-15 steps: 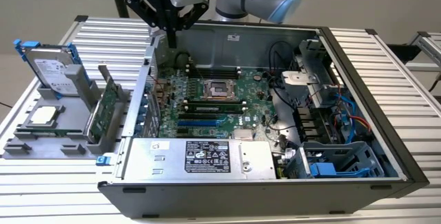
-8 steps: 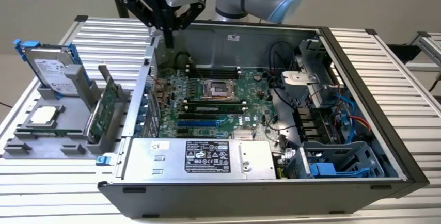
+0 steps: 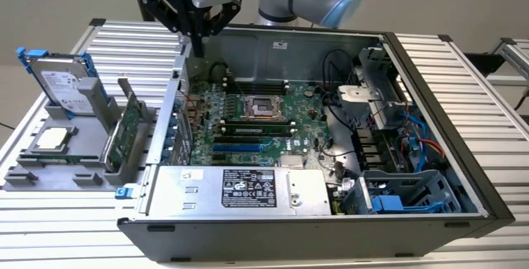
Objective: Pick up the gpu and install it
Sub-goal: 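Reach for the gpu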
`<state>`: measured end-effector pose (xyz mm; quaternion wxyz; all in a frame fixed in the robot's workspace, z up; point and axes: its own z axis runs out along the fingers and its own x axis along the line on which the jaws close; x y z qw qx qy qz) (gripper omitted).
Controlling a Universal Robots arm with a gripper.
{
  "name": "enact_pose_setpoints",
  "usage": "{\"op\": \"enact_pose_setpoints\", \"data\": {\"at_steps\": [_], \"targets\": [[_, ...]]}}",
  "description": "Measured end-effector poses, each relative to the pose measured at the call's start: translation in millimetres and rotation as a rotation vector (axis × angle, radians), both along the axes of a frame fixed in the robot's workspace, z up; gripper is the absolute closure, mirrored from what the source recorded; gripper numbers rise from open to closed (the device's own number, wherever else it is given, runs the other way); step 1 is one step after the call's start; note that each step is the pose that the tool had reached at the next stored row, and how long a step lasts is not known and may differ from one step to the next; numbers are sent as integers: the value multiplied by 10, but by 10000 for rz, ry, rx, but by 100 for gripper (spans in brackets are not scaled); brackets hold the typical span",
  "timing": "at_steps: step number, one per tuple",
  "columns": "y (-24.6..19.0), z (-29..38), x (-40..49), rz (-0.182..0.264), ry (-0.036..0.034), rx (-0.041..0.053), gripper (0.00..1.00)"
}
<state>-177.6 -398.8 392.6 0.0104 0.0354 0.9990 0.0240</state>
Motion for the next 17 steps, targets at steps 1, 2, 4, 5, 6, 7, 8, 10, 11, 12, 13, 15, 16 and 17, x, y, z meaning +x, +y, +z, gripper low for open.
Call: {"op": "enact_pose_setpoints", "data": {"at_steps": [1,2,4,5,6,7,8,10,11,12,13,15,16,17], "targets": [[0,0,-8,0,0,0,100],[0,0,-16,-1,0,0,100],[0,0,-33,0,0,0,100],[0,0,-41,-1,0,0,100],[0,0,-49,0,0,0,100],[0,0,-57,-1,0,0,100],[0,0,-64,0,0,0,100],[0,0,-80,-1,0,0,100],[0,0,-88,0,0,0,100],[0,0,-98,-1,0,0,100],[0,0,-107,0,0,0,100],[0,0,-127,0,0,0,100],[0,0,-135,-1,0,0,100],[0,0,-139,0,-1,0,100]]}}
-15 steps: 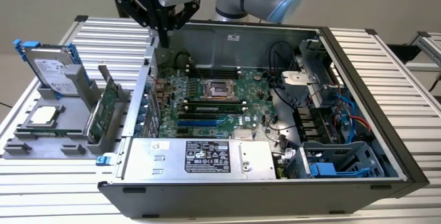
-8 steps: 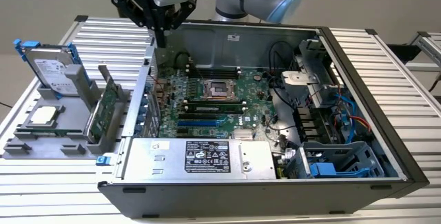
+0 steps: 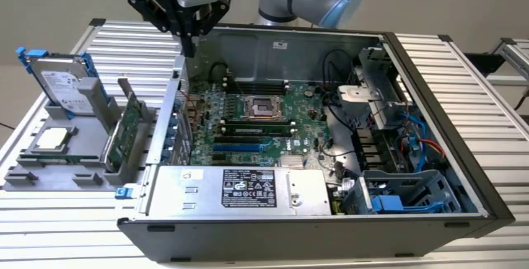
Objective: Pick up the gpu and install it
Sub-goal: 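Reach for the gpu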
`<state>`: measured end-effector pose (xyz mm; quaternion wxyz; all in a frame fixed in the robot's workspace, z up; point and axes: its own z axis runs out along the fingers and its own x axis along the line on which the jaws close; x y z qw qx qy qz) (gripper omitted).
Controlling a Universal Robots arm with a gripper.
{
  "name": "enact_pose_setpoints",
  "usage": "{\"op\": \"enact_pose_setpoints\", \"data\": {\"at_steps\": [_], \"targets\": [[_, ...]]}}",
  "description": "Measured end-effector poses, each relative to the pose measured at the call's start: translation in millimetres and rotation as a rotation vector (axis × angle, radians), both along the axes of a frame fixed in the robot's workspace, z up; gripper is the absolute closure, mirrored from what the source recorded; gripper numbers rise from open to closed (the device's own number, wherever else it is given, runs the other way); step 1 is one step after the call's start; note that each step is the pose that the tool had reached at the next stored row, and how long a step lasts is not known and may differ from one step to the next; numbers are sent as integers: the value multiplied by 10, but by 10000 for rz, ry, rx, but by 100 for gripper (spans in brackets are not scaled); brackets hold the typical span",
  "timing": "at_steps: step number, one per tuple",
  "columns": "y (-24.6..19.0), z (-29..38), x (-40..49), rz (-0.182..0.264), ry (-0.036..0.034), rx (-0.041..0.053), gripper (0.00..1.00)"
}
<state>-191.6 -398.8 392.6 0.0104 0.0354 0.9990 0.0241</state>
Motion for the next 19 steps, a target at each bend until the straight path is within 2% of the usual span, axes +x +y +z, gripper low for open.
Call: {"op": "enact_pose_setpoints", "data": {"at_steps": [19], "targets": [[-2,0,-84,0,1,-1,100]]}}
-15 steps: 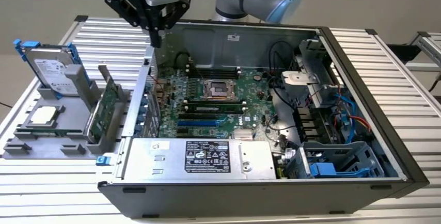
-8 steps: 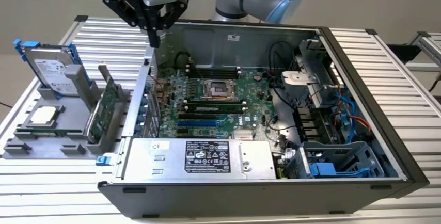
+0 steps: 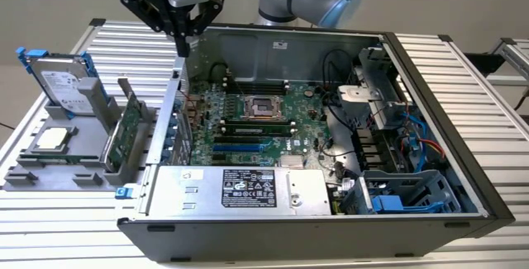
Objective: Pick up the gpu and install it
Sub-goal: 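Reach for the gpu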
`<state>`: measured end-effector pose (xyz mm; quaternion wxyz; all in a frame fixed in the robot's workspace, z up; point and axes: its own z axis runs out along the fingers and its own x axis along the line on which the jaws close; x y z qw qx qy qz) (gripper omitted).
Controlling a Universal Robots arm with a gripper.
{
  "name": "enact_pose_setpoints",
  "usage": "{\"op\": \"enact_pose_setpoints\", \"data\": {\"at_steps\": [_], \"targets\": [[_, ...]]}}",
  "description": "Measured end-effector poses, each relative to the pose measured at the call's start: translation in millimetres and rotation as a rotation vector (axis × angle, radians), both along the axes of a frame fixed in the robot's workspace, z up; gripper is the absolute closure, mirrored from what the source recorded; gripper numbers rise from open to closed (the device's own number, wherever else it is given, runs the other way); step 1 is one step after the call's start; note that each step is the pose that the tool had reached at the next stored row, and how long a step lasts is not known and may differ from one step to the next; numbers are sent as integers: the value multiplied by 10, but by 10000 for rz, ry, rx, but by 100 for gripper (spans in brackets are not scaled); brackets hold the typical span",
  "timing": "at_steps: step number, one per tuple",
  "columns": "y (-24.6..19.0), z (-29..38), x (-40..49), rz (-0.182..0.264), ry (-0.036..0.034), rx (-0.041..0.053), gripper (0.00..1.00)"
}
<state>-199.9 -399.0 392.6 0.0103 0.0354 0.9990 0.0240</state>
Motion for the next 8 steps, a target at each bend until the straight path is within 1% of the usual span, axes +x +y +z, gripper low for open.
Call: {"op": "enact_pose_setpoints", "data": {"at_steps": [8], "targets": [[-1,0,-36,0,0,1,100]]}}
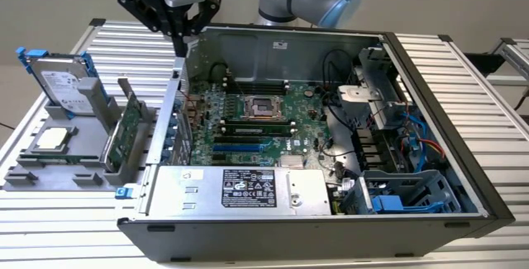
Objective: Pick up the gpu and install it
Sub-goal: 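Reach for the gpu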
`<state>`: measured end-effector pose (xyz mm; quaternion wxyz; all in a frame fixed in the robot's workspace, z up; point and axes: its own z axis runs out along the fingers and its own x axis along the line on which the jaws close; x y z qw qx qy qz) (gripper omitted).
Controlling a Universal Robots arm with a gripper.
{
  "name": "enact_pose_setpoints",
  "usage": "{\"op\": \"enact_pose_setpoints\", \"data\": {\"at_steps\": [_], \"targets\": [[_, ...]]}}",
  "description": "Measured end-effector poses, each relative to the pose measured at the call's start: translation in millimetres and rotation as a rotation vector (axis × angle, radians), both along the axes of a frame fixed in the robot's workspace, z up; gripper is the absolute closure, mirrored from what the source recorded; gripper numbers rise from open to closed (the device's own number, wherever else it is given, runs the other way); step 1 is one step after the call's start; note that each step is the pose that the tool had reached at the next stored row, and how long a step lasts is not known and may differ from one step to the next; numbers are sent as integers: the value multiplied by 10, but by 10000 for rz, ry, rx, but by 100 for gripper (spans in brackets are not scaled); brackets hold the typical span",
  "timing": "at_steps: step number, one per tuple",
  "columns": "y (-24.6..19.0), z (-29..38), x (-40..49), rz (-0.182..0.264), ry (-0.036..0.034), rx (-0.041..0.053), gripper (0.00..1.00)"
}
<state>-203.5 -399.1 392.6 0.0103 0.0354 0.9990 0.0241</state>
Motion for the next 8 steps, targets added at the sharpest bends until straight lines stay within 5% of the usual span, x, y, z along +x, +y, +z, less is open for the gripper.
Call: {"op": "enact_pose_setpoints", "data": {"at_steps": [8], "targets": [[-1,0,-33,0,0,0,100]]}}
